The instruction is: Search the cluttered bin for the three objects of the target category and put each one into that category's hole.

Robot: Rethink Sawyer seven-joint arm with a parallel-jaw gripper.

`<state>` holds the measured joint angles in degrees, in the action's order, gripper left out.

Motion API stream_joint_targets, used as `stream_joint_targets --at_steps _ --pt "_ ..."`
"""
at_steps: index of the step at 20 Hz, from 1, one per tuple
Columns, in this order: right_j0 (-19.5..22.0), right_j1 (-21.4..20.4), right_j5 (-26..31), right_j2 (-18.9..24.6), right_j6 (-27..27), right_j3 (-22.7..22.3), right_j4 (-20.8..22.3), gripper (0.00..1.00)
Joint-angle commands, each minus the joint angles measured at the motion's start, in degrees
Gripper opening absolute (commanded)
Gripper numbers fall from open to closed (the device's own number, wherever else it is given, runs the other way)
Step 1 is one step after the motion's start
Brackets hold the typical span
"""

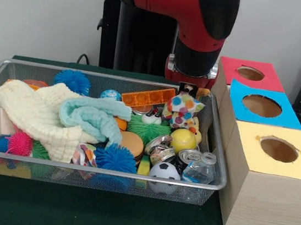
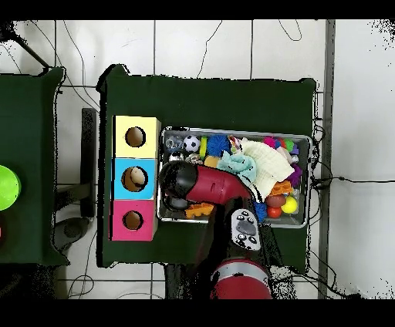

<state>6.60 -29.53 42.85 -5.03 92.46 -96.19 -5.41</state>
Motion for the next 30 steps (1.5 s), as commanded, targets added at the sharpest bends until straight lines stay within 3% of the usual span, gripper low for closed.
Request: stream_joint_targets --at_steps 1,12,24,30 --pt "2.4 -1.8 5.5 2.1 5.3 3.3 0.5 0.00" --pt "3.9 -1.7 7.9 2.1 5.2 6.5 1.0 0.00" --pt "5.7 -5.9 21.5 2.3 4.5 11.8 1.1 0.00" --pt "4.4 -6.9 20.9 1.4 7.4 13.2 1.4 0.00"
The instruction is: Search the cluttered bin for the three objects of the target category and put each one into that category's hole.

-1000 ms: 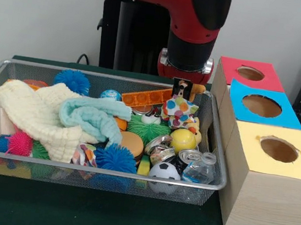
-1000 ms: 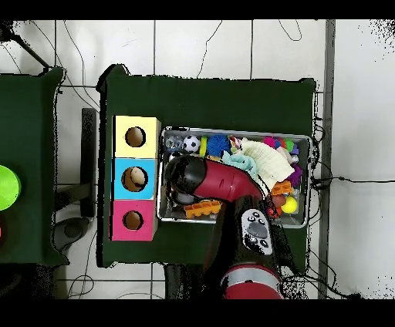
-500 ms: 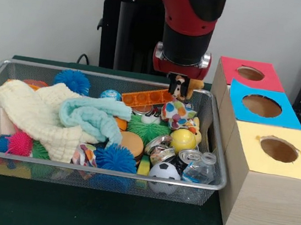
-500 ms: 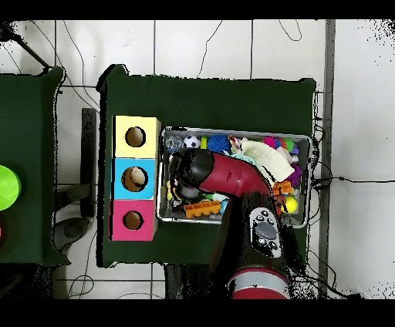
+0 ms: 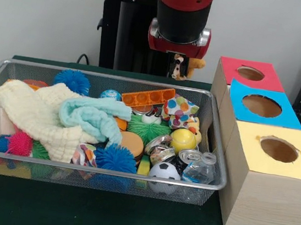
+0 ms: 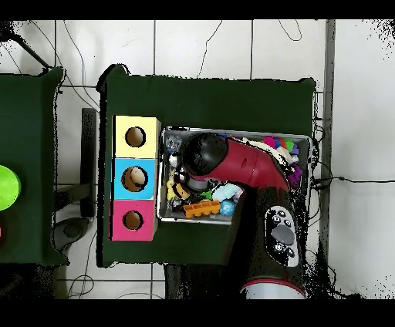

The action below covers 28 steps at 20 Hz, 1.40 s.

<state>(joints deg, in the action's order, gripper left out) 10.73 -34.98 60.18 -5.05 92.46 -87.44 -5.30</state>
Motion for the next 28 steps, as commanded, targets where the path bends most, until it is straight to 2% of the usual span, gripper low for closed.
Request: stream_joint_targets --at_steps 1,7,13,20,28 --pt "-0.2 -2.1 3.4 1.1 8.4 4.5 1.1 0.00" --pt "-4.2 -6.7 4.7 0.0 14.3 0.7 -1.5 0.00" --pt "-8.8 -9.9 3.1 -1.1 18.0 -3.3 -4.1 0.00" --pt "-14.1 -11.4 -3.0 -3.8 19.4 -8.1 -4.6 0.00" --pt "-18.2 -11.1 -8.6 -6.0 21.2 -10.4 -4.1 0.00"
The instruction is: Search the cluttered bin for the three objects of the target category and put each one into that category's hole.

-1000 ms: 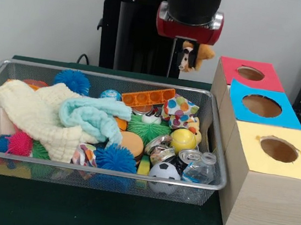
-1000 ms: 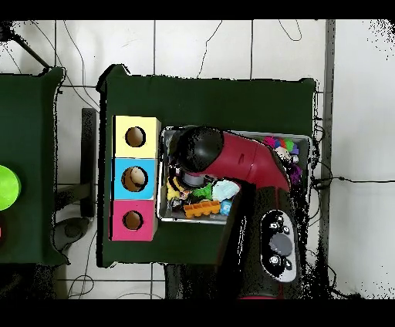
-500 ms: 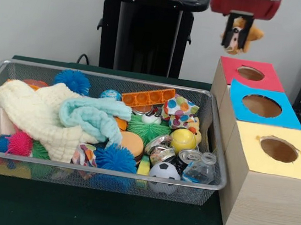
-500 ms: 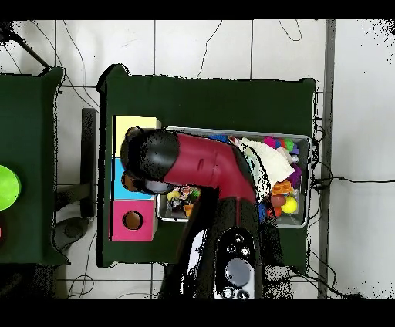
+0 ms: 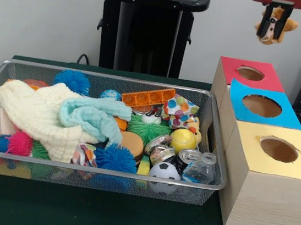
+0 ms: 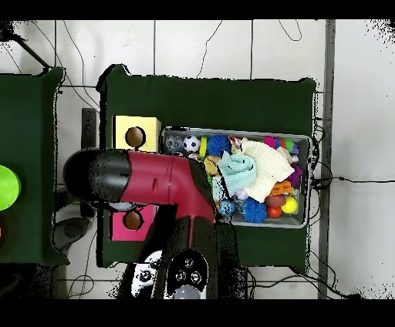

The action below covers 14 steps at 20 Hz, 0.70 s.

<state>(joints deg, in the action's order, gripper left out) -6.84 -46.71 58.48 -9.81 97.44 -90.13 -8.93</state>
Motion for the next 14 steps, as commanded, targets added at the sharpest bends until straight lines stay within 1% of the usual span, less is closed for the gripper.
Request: stream_joint_targets --at_steps 1,8,14 --pt "-1.0 0.6 -7.7 -1.5 16.3 -8.2 -0.2 0.00" --pt "-2.9 0.8 -13.2 -2.4 16.9 -11.6 0.6 0.00" --pt "-4.4 1.3 -15.7 -3.3 17.3 -13.4 0.8 0.00"
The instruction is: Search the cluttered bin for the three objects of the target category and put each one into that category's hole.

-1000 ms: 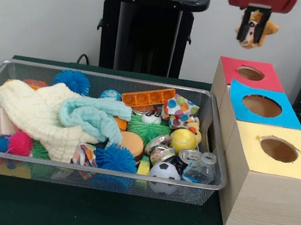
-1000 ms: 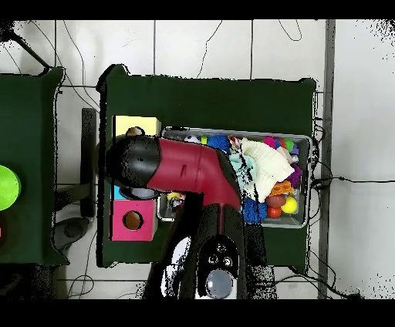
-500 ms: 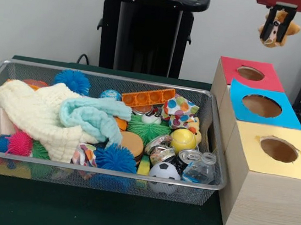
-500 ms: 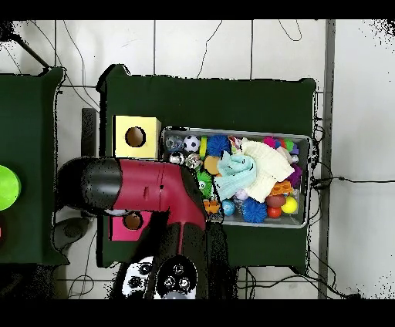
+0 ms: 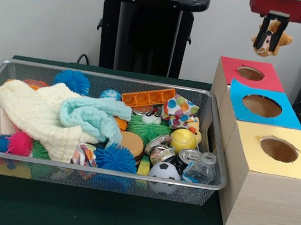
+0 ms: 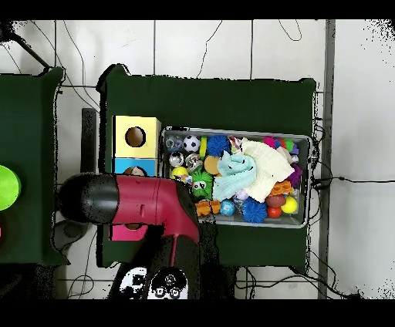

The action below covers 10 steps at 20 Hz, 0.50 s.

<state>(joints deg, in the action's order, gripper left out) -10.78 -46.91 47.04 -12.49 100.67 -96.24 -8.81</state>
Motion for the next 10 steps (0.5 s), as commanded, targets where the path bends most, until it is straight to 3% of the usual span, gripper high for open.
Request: stream_joint_targets --at_steps 1,10 --pt "-0.7 1.6 -4.7 -0.7 14.0 -7.6 0.7 0.00" --pt "-2.6 2.4 -9.2 -1.6 14.2 -10.0 0.5 0.00"
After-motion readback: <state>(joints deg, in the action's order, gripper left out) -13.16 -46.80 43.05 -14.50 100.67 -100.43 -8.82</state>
